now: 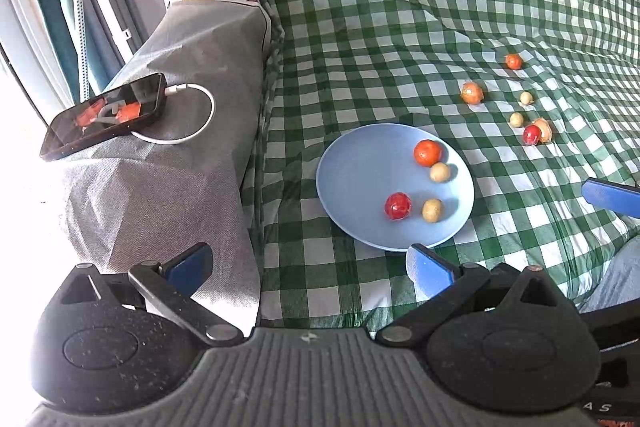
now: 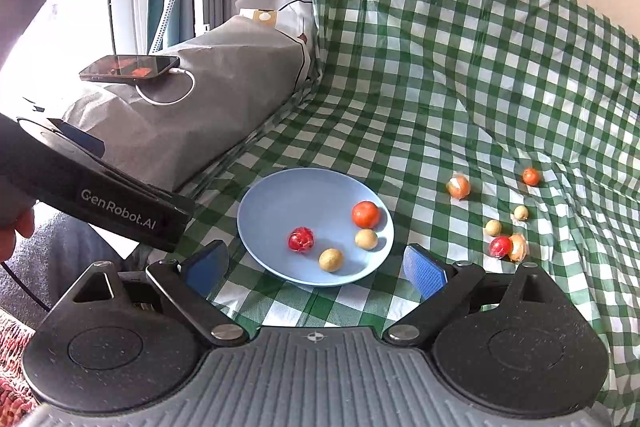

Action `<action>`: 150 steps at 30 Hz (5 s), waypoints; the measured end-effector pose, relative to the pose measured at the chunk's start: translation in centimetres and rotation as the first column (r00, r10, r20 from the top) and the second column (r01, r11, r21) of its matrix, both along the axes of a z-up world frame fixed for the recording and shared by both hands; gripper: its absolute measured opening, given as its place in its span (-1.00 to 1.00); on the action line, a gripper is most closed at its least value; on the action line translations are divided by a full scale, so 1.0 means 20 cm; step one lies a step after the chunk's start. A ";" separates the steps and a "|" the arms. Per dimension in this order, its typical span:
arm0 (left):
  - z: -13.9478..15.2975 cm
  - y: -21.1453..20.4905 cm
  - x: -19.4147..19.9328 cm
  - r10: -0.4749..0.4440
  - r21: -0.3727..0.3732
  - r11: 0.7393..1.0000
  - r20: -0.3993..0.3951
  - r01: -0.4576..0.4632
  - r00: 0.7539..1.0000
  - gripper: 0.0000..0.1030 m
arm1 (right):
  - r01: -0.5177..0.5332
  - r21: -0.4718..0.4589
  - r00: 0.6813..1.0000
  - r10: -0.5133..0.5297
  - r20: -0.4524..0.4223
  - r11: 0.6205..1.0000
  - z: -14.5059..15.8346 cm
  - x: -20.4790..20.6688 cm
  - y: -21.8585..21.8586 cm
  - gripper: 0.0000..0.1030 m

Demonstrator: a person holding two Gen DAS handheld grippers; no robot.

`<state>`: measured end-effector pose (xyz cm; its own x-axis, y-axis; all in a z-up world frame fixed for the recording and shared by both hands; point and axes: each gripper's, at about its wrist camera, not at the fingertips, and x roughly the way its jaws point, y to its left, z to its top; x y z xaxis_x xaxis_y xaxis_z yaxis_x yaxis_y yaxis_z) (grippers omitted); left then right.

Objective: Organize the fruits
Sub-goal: 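Withdraw both tools from the plate, then grasp a wrapped red apple with the left tool while the right tool grasps an orange, then carry the red apple and orange over the blue plate and open both tools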

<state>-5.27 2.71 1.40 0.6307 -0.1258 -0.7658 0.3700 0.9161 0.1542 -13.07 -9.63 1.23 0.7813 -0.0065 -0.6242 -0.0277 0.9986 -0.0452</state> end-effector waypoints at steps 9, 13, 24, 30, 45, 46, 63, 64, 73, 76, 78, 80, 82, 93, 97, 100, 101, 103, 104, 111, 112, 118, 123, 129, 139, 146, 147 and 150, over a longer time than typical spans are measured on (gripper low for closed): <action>0.01 0.01 0.00 0.000 0.000 1.000 0.008 0.000 1.000 0.99 | -0.002 0.000 1.000 0.002 0.000 1.000 0.01 -0.01 0.00 0.84; 0.01 0.00 0.00 -0.004 0.006 1.000 0.008 0.004 1.000 0.99 | -0.001 0.000 1.000 0.001 0.000 1.000 0.01 -0.01 0.00 0.84; -0.01 0.00 0.02 -0.010 0.015 1.000 0.000 0.010 1.000 0.99 | -0.003 0.009 1.000 0.003 -0.016 1.000 0.00 0.02 -0.01 0.84; -0.02 -0.02 0.03 -0.010 0.023 1.000 -0.010 0.010 1.000 0.99 | -0.001 0.021 1.000 0.001 -0.027 1.000 -0.01 0.03 -0.03 0.84; -0.06 -0.06 0.06 -0.018 0.050 0.999 -0.033 0.020 0.999 0.99 | 0.022 0.058 0.999 -0.019 -0.049 0.998 -0.06 0.07 -0.08 0.84; -0.06 -0.06 0.06 -0.018 0.051 0.999 -0.035 0.020 0.999 0.99 | 0.024 0.060 0.999 -0.021 -0.050 0.998 -0.06 0.07 -0.07 0.84; -0.08 -0.17 0.13 -0.034 0.081 0.996 -0.068 0.039 0.997 0.99 | 0.118 0.134 0.991 -0.107 -0.083 0.984 -0.12 0.11 -0.20 0.84; -0.08 -0.18 0.14 -0.037 0.082 0.996 -0.069 0.043 0.997 0.99 | 0.130 0.140 0.989 -0.119 -0.086 0.982 -0.12 0.12 -0.22 0.84; -0.09 -0.42 0.25 -0.082 0.089 0.992 -0.087 0.090 0.993 0.99 | 0.316 0.165 0.948 -0.306 -0.086 0.934 -0.20 0.12 -0.53 0.84; -0.10 -0.55 0.29 -0.108 0.067 0.991 -0.091 0.114 0.990 0.99 | 0.385 0.153 0.923 -0.377 -0.081 0.910 -0.23 0.13 -0.68 0.84; -0.12 -0.65 0.32 -0.123 0.072 0.989 -0.091 0.130 0.988 0.99 | 0.433 0.132 0.901 -0.428 -0.068 0.892 -0.28 0.15 -0.79 0.84; -0.14 -0.75 0.36 -0.137 0.077 0.987 -0.095 0.144 0.986 0.99 | 0.469 0.099 0.883 -0.465 -0.060 0.878 -0.34 0.19 -0.90 0.84; -0.17 -0.83 0.39 -0.142 0.080 0.985 -0.106 0.150 0.984 0.99 | 0.501 0.061 0.866 -0.498 -0.056 0.864 -0.42 0.25 -1.01 0.84; -0.33 -1.09 0.53 -0.140 0.139 0.977 -0.157 0.162 0.978 1.00 | 0.487 0.006 0.870 -0.485 -0.088 0.873 -0.85 0.68 -1.43 0.81; -0.41 -1.19 0.56 -0.153 0.129 0.976 -0.154 0.174 0.976 1.00 | 0.437 0.054 0.900 -0.436 -0.023 0.898 -0.89 0.73 -1.45 0.31; -0.45 -1.29 0.59 -0.177 0.066 0.980 -0.159 0.190 0.971 0.99 | 0.435 0.068 0.899 -0.438 0.021 0.898 -0.90 0.70 -1.47 -0.27; -0.47 -1.34 0.61 -0.194 0.030 0.979 -0.160 0.202 0.968 0.99 | 0.456 0.068 0.889 -0.458 0.021 0.888 -0.90 0.69 -1.49 -0.27; -0.50 -1.44 0.63 -0.226 -0.029 0.974 -0.164 0.225 0.960 0.99 | 0.515 0.063 0.856 -0.516 0.011 0.855 -0.90 0.66 -1.54 -0.27; -0.53 -1.50 0.65 -0.240 -0.051 0.971 -0.172 0.235 0.955 0.99 | 0.540 0.071 0.841 -0.541 0.007 0.839 -0.90 0.64 -1.57 -0.26; -0.74 -1.76 0.84 -0.204 -0.103 0.978 -0.290 0.182 0.935 0.99 | 0.612 0.086 0.789 -0.614 0.007 0.786 -0.92 0.58 -1.65 -0.27; -0.76 -1.77 0.86 -0.194 -0.107 0.980 -0.300 0.169 0.934 0.99 | 0.610 0.080 0.790 -0.613 0.009 0.788 -0.92 0.58 -1.65 -0.26; -0.79 -1.77 0.92 -0.196 -0.129 0.978 -0.301 0.164 0.933 0.03 | 0.609 0.075 0.791 -0.612 0.018 0.789 -0.92 0.59 -1.65 -0.23; -0.76 -1.75 0.92 -0.229 -0.124 0.972 -0.285 0.201 0.931 -0.35 | 0.606 0.070 0.793 -0.608 0.023 0.792 -0.93 0.63 -1.68 -0.32; -0.58 -1.57 0.82 -0.232 -0.137 0.970 -0.270 0.201 0.934 -0.35 | 0.651 0.039 0.755 -0.652 0.071 0.758 -0.85 0.58 -1.66 -0.32; -0.16 -1.00 0.46 -0.201 -0.106 0.978 -0.237 0.180 0.950 -0.35 | 0.527 0.107 0.838 -0.536 0.103 0.843 -0.43 0.20 -1.28 -0.32; -0.01 -0.54 0.26 -0.094 -0.071 0.994 -0.207 0.081 0.974 -0.35 | 0.359 0.168 0.924 -0.375 0.073 0.918 -0.21 0.03 -0.88 -0.32; 0.01 -0.47 0.23 -0.075 -0.073 0.995 -0.201 0.061 0.977 -0.35 | 0.335 0.174 0.934 -0.350 0.070 0.926 -0.19 0.03 -0.82 -0.32; 0.02 -0.31 0.17 -0.036 -0.090 0.996 -0.193 0.019 0.980 -0.35 | 0.262 0.197 0.957 -0.280 0.069 0.945 -0.12 0.02 -0.65 -0.32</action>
